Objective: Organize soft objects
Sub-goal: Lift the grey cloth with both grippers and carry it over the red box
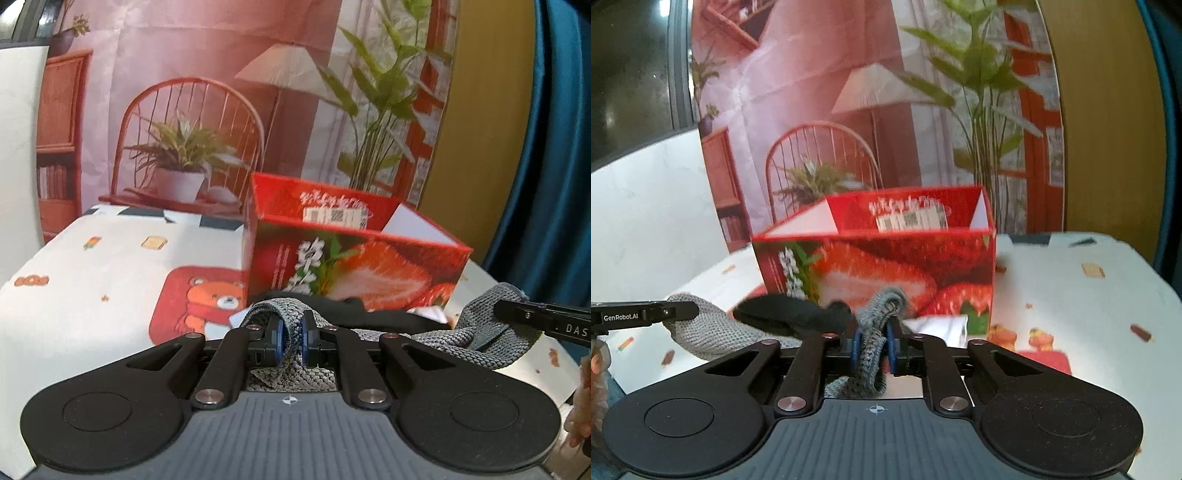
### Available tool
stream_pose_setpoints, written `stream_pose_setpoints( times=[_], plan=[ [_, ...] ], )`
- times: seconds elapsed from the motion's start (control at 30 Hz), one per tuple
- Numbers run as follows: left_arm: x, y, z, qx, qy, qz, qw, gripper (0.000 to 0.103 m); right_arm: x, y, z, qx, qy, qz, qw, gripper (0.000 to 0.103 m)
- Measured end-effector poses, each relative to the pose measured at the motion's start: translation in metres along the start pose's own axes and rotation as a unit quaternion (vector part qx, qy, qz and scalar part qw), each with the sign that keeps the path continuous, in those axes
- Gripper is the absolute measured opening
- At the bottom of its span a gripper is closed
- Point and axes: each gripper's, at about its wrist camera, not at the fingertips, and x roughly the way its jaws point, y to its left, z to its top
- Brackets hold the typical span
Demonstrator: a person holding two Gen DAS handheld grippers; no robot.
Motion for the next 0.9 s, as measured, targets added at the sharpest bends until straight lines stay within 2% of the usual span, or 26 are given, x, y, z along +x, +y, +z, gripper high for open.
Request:
stream_pose_setpoints(
  times=[0.23,0.33,0.5,0.7,0.8,0.9],
  plan=[
    [-0.005,-0.003,0.014,-0.001,-0.007,0.003,1.0,0.01,-0.011,0.0,0.015,0.005,-0.037,0.004,0.999,0.01],
    [-0.001,0.0,0.018,-0.012,-0.003,0.004,0.9999,0.01,-0.01,-0.002,0.021,0.006,-0.038,0.004,0.999,0.01],
    [0.005,-0.005,0.034,0.005,-0.011,0.006,0.9999,0.01,-0.002,-0.004,0.034,0.003,-0.034,0.003,0.999,0.01],
    [0.019,-0.01,0.081,0.009,-0.043,0.004,0.999,0.01,0.02,-0.008,0.08,-0.025,-0.041,0.011,0.999,0.01],
    [0.039,-0.016,0.107,0.02,-0.059,0.008,0.998,0.01,0.041,-0.011,0.109,-0.049,-0.051,0.002,0.997,0.01],
    [0.066,-0.022,0.132,0.02,-0.059,0.015,0.998,0.01,0.068,-0.017,0.137,-0.063,-0.054,-0.016,0.996,0.01]
  ],
)
